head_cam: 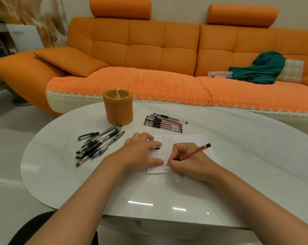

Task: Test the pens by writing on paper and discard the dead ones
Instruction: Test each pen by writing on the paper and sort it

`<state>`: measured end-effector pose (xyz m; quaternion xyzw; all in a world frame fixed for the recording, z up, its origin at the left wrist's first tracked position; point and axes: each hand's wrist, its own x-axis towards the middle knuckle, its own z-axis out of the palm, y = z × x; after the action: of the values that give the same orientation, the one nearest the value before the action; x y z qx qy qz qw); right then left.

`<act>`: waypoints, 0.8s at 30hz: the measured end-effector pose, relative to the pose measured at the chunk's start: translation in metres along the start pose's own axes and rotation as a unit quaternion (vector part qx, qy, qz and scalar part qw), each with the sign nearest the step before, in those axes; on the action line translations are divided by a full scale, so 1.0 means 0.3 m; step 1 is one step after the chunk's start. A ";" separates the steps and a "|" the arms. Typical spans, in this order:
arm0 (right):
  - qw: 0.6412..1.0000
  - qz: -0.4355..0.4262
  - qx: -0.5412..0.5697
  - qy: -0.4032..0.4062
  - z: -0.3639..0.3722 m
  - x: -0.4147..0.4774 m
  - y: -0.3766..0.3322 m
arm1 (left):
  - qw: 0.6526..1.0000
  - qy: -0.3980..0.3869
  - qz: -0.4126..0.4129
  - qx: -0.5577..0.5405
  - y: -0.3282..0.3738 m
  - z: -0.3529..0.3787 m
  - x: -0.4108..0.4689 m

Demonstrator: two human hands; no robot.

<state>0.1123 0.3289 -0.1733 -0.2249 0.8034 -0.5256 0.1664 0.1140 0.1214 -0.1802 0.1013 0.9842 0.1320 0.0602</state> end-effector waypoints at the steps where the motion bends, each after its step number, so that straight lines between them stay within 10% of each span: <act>1: 1.000 -0.006 -0.006 -0.008 0.000 -0.002 0.003 | 1.000 -0.002 0.002 -0.001 -0.001 -0.002 0.000; 24: 0.997 -0.030 -0.072 0.012 0.015 -0.009 0.025 | 1.000 -0.012 -0.018 -0.018 0.016 -0.016 -0.004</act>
<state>0.1155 0.3296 -0.1817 -0.2546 0.8340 -0.4734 0.1243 0.1154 0.1245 -0.1743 0.0843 0.9825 0.1474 0.0760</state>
